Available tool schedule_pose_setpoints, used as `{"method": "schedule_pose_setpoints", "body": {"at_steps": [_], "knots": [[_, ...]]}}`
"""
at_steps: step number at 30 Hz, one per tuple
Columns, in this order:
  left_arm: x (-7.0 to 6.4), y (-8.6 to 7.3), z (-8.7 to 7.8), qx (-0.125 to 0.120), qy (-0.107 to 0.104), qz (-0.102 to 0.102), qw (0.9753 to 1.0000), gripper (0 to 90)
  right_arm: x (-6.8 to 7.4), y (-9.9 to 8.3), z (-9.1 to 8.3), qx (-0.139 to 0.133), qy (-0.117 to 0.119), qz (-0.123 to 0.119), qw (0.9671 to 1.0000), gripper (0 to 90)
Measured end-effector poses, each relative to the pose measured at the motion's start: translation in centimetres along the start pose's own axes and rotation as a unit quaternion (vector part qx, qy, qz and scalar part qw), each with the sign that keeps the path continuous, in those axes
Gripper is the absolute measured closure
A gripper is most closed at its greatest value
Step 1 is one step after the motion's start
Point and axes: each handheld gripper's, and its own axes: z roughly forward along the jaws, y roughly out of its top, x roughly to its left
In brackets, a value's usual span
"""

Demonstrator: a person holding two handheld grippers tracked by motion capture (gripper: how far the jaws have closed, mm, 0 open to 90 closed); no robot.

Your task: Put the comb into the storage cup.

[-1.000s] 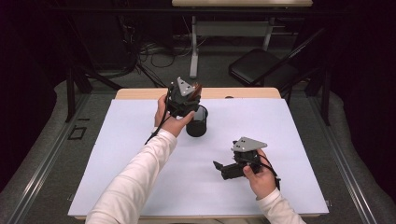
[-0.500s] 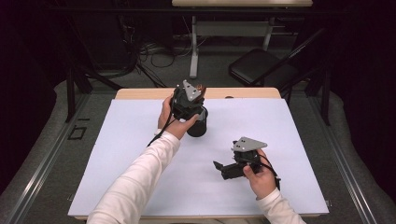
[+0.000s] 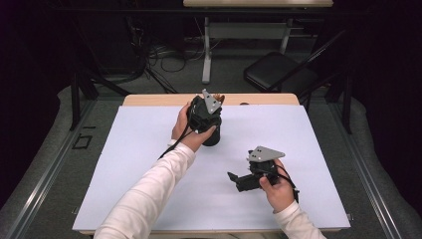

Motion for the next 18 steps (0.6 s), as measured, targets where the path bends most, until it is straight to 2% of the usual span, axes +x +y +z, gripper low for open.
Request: {"method": "schedule_pose_setpoints", "body": {"at_steps": [18], "knots": [[-1.3, -0.1, 0.0, 0.0, 0.006, 0.03, 0.9995, 47.7, 0.0, 0.0, 0.0, 0.001, 0.0, -0.001, 1.0, 0.0]]}}
